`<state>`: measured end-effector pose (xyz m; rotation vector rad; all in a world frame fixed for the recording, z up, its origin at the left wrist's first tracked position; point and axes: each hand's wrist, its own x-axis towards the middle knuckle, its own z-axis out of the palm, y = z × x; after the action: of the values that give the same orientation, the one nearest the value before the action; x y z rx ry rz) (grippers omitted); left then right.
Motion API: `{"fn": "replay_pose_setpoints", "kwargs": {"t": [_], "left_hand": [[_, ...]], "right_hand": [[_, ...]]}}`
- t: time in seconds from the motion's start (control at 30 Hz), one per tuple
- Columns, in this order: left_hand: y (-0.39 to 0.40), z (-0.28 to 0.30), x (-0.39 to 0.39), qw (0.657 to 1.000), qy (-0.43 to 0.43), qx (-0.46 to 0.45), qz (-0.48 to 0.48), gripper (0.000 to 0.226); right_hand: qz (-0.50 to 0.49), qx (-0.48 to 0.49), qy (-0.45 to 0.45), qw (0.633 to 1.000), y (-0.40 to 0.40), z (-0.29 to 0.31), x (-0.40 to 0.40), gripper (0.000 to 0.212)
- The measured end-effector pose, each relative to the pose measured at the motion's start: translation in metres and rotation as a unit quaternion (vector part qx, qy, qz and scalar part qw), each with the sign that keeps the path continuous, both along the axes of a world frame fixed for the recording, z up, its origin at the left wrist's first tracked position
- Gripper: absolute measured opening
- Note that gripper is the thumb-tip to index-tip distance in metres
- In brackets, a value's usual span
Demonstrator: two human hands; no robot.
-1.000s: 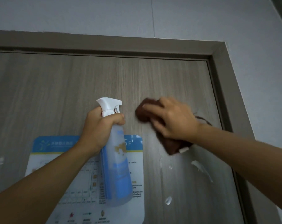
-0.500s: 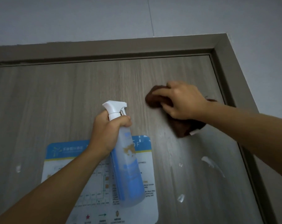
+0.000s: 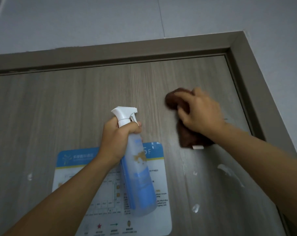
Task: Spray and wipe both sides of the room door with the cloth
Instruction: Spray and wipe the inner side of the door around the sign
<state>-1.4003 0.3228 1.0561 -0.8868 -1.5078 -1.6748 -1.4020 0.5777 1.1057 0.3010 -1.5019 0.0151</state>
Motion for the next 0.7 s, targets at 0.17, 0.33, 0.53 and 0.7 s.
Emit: {"fn": "replay_pose_setpoints", "kwargs": {"t": [0.17, 0.33, 0.53, 0.7], "left_hand": [[-0.001, 0.0, 0.001, 1.0, -0.003, 0.0, -0.002, 0.035], [0.0, -0.002, 0.001, 1.0, -0.004, 0.011, -0.012, 0.034], [-0.002, 0.0, 0.002, 1.0, -0.007, 0.005, -0.008, 0.037], [-0.001, -0.002, 0.003, 1.0, -0.008, 0.008, -0.006, 0.036]], "right_hand": [[-0.008, -0.128, 0.003, 0.992, -0.03, 0.01, 0.001, 0.045], [0.008, 0.118, -0.032, 0.992, -0.033, -0.05, 0.002, 0.053], [-0.041, 0.027, -0.016, 0.999, 0.024, 0.009, 0.006, 0.049], [-0.008, -0.132, -0.001, 0.991, 0.003, 0.02, 0.0, 0.046]]}}
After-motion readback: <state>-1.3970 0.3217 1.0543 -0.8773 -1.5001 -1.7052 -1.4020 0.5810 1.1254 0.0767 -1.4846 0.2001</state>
